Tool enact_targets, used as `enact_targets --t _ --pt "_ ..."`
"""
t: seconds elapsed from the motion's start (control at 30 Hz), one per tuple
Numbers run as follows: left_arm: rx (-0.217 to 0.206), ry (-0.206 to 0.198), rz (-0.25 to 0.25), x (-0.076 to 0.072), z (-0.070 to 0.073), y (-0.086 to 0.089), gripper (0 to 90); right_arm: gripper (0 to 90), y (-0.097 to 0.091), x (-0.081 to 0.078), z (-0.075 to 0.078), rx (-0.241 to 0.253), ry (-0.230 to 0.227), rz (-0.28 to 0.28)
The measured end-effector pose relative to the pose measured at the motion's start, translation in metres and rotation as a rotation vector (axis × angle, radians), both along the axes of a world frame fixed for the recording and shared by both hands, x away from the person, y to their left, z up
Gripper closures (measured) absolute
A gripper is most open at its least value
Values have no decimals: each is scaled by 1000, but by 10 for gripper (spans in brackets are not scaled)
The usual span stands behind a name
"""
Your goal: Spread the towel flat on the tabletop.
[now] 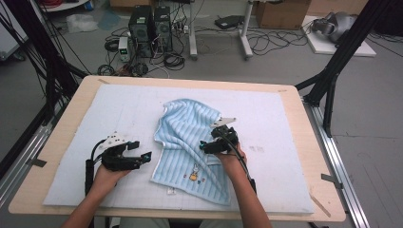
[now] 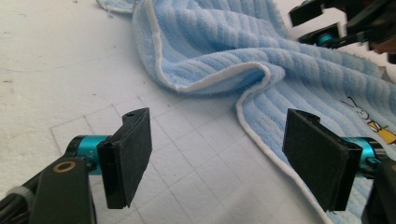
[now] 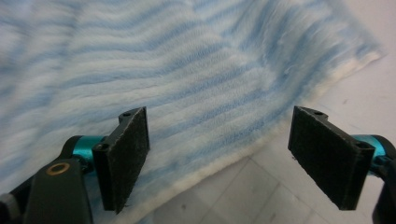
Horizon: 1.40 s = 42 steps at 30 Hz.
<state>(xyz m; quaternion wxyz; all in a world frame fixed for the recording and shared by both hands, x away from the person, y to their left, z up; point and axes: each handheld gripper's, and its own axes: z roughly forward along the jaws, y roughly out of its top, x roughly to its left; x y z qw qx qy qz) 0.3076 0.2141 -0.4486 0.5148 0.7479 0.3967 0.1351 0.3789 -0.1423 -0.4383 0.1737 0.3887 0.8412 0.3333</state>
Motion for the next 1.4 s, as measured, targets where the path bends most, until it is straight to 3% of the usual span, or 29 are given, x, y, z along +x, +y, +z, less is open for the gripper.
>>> enact_targets --t 0.07,0.1,0.17,0.23,0.27,0.33,0.43,0.63,0.7,0.8,0.87,1.0,1.17,1.27,1.4 --pt "-7 5 1 0 0 1 248 307 2 8 -5 4 23 -6" --pt "-10 6 0 0 0 1 251 412 2 11 -4 27 32 -27" --pt "-14 7 3 1 0 2 254 519 1 18 -3 16 18 -39" --pt "-17 12 -1 1 -1 2 264 687 3 25 -1 20 28 -27" --pt "-16 12 -2 1 0 2 268 761 4 28 0 -7 17 -15" --pt "-16 12 -2 1 -1 2 275 817 8 35 2 -66 -18 -10" --pt "-8 8 -3 1 0 1 284 817 5 48 3 -92 -59 -63" --pt "-18 12 -8 1 -1 2 305 816 -10 74 7 -98 -120 -243" --pt "-21 16 -9 2 -1 3 310 814 -15 79 10 -74 -156 -302" --pt "-26 21 -22 3 -1 3 334 794 -23 84 10 -20 -160 -369" --pt "-27 29 -25 3 -1 2 346 699 -27 84 9 13 -144 -384" --pt "-21 31 -31 4 -1 2 351 593 -34 76 16 55 -155 -351" --pt "-9 22 -38 3 -1 1 362 515 -46 48 29 81 -191 -257" --pt "-1 17 -48 2 -1 -1 377 473 -59 28 32 124 -175 -216" --pt "-5 23 -46 2 -1 -1 389 464 -74 -1 27 136 -149 -171"
